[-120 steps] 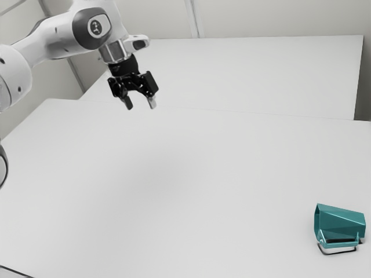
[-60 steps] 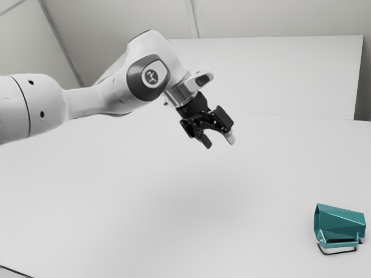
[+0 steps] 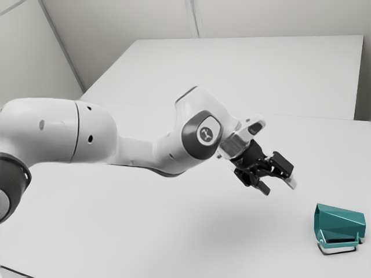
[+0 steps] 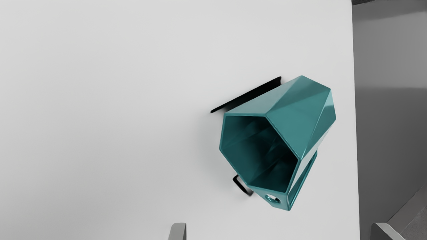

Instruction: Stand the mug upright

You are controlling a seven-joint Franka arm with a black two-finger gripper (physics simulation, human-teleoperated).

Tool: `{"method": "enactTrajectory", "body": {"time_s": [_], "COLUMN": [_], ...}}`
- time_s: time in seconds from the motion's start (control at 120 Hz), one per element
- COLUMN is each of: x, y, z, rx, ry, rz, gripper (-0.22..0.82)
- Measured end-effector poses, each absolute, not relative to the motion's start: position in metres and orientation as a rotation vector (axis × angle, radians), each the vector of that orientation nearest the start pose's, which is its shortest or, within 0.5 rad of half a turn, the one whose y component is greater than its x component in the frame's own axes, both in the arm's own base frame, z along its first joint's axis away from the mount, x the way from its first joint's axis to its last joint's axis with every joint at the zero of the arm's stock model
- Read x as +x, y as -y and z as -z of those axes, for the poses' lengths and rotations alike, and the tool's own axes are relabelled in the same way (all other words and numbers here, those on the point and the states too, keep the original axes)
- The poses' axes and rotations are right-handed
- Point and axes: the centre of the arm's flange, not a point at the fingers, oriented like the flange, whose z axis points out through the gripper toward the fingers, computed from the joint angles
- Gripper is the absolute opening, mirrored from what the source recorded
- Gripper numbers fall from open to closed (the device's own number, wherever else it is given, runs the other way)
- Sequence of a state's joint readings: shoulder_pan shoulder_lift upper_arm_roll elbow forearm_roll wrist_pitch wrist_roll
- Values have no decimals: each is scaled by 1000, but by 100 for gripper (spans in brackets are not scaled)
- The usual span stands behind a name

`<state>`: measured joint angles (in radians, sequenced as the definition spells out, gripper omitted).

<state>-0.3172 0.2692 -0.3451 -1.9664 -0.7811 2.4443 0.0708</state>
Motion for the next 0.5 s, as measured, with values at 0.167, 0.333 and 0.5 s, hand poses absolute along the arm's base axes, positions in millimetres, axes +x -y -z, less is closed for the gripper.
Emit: {"method": "enactTrajectory", "body": {"time_s": [0.167,0.333,0.5], "x": [489,504,502], "y": [416,437,439], "z": [-345,-323,-295], "rx": [2420,2380,2315], "ry": [128,58,-64], "rz": [-11,-27,15], "gripper": [60,60,60]}}
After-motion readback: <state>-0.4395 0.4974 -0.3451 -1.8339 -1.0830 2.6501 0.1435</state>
